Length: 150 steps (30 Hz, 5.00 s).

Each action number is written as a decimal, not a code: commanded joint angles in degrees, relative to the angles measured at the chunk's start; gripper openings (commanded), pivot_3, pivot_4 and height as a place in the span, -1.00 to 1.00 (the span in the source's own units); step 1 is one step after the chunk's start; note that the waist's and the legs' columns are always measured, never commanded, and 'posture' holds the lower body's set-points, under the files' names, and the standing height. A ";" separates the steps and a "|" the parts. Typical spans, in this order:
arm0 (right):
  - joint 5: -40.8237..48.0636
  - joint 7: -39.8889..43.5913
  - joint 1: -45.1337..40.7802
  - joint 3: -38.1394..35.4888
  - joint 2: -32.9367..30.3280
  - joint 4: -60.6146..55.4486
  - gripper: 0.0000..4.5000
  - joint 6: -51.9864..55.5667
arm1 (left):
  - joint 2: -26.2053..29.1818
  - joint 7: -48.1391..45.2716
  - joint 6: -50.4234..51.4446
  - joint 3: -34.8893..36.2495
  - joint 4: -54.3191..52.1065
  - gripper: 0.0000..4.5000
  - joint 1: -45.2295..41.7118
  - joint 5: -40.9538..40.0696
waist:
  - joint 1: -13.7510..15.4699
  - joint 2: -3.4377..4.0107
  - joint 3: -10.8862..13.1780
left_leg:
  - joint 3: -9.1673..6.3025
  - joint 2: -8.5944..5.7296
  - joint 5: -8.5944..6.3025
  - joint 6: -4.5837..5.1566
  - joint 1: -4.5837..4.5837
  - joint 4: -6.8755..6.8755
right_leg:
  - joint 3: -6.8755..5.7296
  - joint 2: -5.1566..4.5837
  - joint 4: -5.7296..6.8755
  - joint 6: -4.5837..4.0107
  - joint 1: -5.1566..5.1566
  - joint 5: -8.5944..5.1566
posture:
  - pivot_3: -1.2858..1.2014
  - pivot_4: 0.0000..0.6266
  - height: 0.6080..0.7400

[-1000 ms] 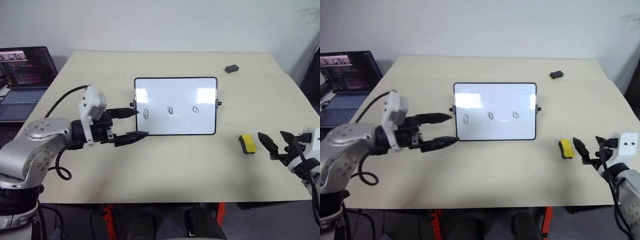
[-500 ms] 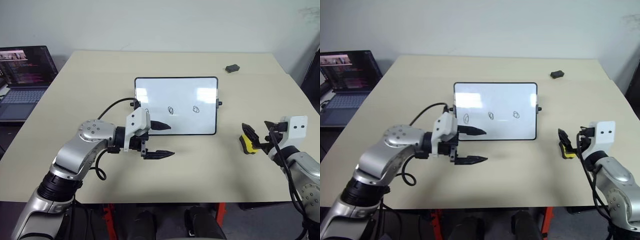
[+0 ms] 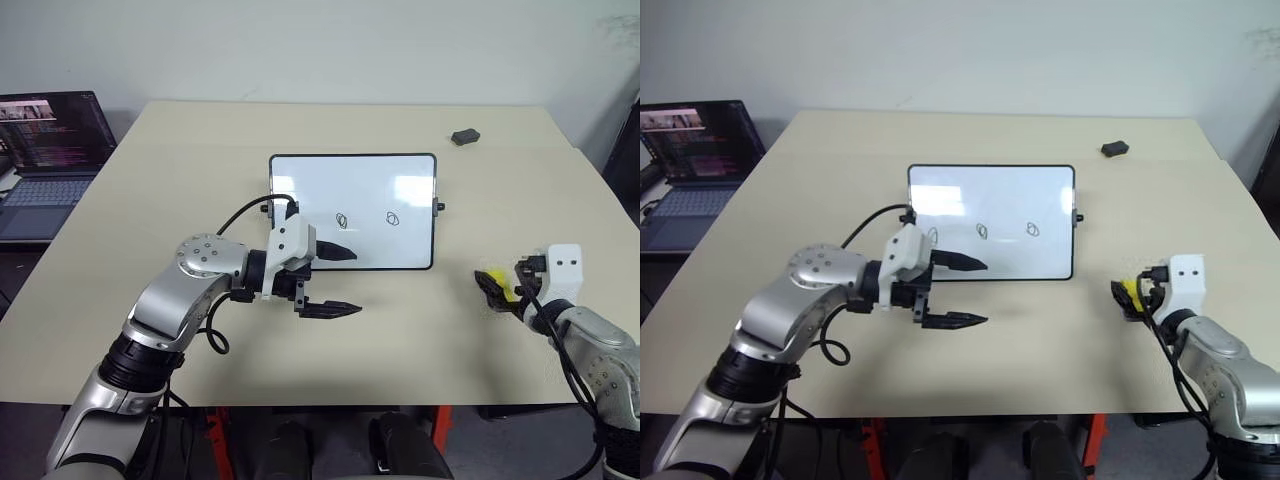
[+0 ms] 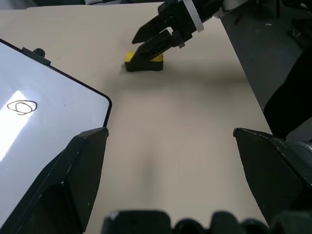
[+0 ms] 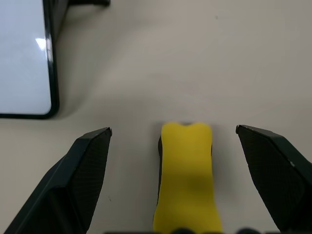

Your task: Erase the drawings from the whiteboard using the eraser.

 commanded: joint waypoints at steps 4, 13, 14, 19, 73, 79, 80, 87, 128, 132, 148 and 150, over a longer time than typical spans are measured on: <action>-3.18 0.57 -3.19 0.38 1.77 2.78 0.99 -2.65 | 0.08 -0.59 -1.34 0.88 0.01 1.00 0.28 0.76 | 0.01 0.00 0.00 | 0.00 0.00 0.00 0.00 0.03 0.01 | 0.00 0.00 0.05 0.00 0.00 0.00 | 0.03 -0.52 1.00; -5.39 1.44 -4.93 -0.63 2.96 7.44 0.99 -4.99 | -0.04 -0.61 -2.15 1.40 0.63 1.00 0.42 1.45 | 0.04 0.00 0.00 | -0.01 0.00 0.00 0.00 0.02 0.00 | -0.02 -0.01 0.04 -0.02 0.00 0.01 | 0.03 -0.52 1.00; -5.74 1.67 -5.03 -0.44 2.86 7.93 0.99 -5.25 | -0.11 -0.57 -2.23 1.38 0.69 1.00 0.38 1.52 | 0.05 0.00 0.00 | -0.01 0.00 0.00 0.00 0.02 0.00 | -0.02 -0.01 0.05 -0.02 0.00 0.01 | 0.03 -0.52 1.00; -6.53 2.37 -5.44 -0.60 3.01 9.45 0.99 -5.96 | -0.01 -0.49 -2.44 1.47 0.58 1.00 0.49 1.70 | 0.00 0.00 0.00 | 0.00 -0.01 0.00 0.00 0.02 0.01 | 0.00 -0.01 0.07 -0.02 0.00 0.01 | 0.03 -0.52 1.00; -26.60 13.72 -32.20 22.44 18.96 27.51 -0.41 -50.70 | 4.78 25.50 20.69 16.59 -10.98 1.00 9.46 -1.58 | -0.53 0.01 0.01 | -0.13 -0.01 0.01 -0.03 0.10 0.01 | -0.15 -0.38 0.29 -0.08 -0.05 0.04 | 0.03 -0.52 1.00; -29.41 16.99 -32.92 29.14 20.31 20.09 -0.41 -40.74 | 8.40 28.18 24.04 22.48 -12.49 1.00 16.63 -1.15 | -1.08 0.00 0.01 | -0.17 0.01 0.01 -0.03 0.08 -0.01 | -0.16 -0.39 0.31 -0.08 -0.09 0.04 | 0.03 -0.52 1.00; -30.90 16.99 -33.62 30.70 20.70 20.51 -0.41 -41.05 | 9.26 28.37 23.72 23.22 -11.36 1.00 17.55 -0.48 | -1.04 0.01 0.01 | -0.19 0.00 0.01 -0.03 0.07 0.00 | -0.17 -0.39 0.31 -0.08 -0.09 0.04 | 0.03 -0.52 1.00; -42.51 12.90 -42.46 38.90 25.51 36.45 -0.41 -47.19 | 11.51 29.51 21.99 24.12 -6.88 1.00 19.25 2.58 | -1.05 0.00 0.00 | -0.22 -0.04 0.01 -0.03 0.10 0.02 | -0.24 -0.42 0.32 -0.14 -0.08 0.08 | 0.03 -0.52 1.00; -53.05 9.80 -58.45 39.75 30.96 80.14 -0.42 -58.61 | 11.35 27.13 22.67 21.78 -7.59 1.00 17.50 2.26 | -1.32 -0.01 0.00 | -0.32 -0.05 0.04 -0.03 0.99 -0.13 | -0.30 -0.44 0.25 -0.24 0.79 0.12 | 0.03 -0.52 1.00; -54.85 16.07 -55.59 42.95 30.70 79.08 -0.42 -57.90 | 11.32 27.06 22.60 21.84 -7.46 1.00 17.31 2.25 | -1.38 -0.02 -0.01 | -0.32 -0.05 0.04 -0.03 1.09 -0.11 | -0.31 -0.44 0.26 -0.24 0.90 0.12 | 0.03 -0.52 1.00; -54.92 5.96 -60.18 40.22 31.24 77.41 -0.42 -62.03 | 11.20 27.22 22.50 22.08 -7.35 1.00 18.14 2.39 | -1.35 0.00 0.05 | -0.34 -0.04 0.05 -0.03 0.97 -0.11 | -0.30 -0.43 0.25 -0.24 0.77 0.12 | 0.03 -0.52 1.00; -54.95 6.84 -60.11 40.41 31.66 77.74 -0.42 -61.93 | 11.12 27.27 22.54 22.01 -7.41 1.00 18.17 2.36 | -1.41 0.00 0.05 | -0.30 -0.04 0.03 -0.04 0.87 -0.19 | -0.27 -0.43 0.22 -0.25 0.62 0.11 | 0.03 -0.52 1.00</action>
